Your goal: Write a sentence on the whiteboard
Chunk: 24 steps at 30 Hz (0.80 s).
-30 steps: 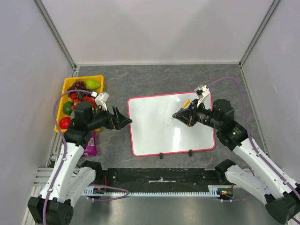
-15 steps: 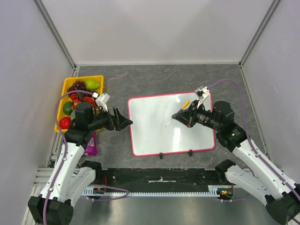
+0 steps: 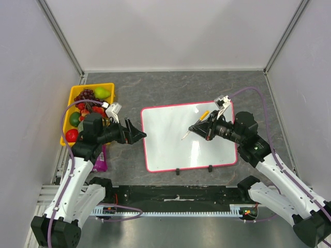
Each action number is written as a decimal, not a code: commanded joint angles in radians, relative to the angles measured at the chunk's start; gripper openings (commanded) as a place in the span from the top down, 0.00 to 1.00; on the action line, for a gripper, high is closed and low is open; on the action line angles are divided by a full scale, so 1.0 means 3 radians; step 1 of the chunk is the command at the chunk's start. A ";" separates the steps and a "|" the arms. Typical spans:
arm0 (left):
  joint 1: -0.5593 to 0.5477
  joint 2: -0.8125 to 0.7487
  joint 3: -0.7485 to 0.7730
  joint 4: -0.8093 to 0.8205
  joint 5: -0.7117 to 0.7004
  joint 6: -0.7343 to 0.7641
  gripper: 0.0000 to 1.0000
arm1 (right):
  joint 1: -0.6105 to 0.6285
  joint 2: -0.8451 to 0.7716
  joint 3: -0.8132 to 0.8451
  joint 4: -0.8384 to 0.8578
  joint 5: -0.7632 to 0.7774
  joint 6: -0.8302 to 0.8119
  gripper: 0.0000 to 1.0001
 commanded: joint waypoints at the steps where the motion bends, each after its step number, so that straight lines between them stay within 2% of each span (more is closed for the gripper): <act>1: 0.0012 -0.0023 -0.0015 0.0123 0.0114 0.0088 0.01 | -0.0012 0.0019 -0.0028 0.0268 -0.0055 0.0013 1.00; 24: 0.0022 0.0059 -0.0041 0.0210 0.0241 0.0062 0.00 | -0.0007 -0.0058 0.0029 0.0217 -0.0014 -0.0012 1.00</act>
